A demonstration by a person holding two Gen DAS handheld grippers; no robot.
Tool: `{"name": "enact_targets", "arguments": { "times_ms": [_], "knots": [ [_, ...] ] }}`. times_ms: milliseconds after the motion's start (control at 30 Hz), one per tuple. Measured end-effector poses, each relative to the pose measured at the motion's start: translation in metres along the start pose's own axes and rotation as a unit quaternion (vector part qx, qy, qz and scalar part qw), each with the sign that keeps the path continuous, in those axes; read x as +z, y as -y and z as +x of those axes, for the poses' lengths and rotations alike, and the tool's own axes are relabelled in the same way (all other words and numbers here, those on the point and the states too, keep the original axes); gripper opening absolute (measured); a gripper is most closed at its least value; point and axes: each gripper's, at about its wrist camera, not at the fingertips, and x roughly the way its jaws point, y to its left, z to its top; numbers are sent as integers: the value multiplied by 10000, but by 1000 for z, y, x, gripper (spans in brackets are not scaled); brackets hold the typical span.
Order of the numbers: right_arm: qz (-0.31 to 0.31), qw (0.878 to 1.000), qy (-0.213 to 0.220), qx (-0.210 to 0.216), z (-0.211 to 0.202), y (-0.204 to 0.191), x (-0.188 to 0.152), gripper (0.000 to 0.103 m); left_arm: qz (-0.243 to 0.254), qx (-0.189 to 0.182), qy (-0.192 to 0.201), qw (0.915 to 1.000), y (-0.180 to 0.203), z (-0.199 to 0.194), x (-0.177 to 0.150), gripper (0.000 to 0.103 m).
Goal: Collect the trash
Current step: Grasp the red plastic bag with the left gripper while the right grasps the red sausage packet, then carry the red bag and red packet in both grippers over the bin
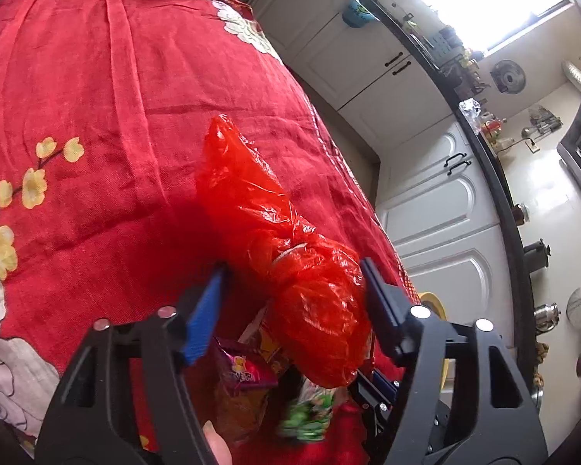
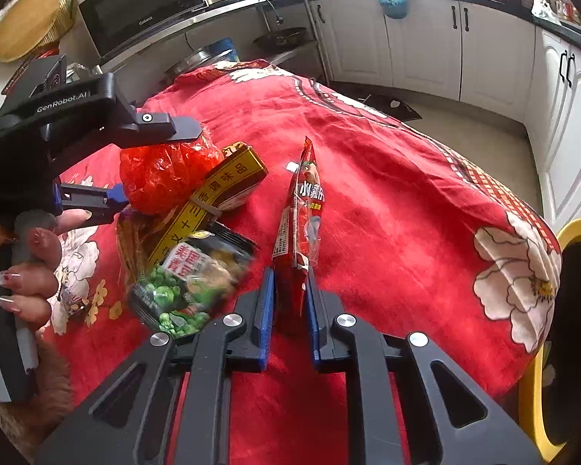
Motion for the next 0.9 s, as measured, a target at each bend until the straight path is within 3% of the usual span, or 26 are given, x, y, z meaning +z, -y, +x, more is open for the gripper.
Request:
{"name": "enact_targets", "arguments": {
  "times_ms": [100,300,900],
  "knots": [
    [34,10000,18,9,-4,1,-4,14,9,-19,4,10000,-1,-2,-1,44],
    [33,10000,38,-23,-8,2,-9,14,28,-25,115,9999,-4,-11,-3,37],
    [102,9998,148,15,-32,7,-23,13,329,72,844,9959,3,-71,-17,35]
  ]
}}
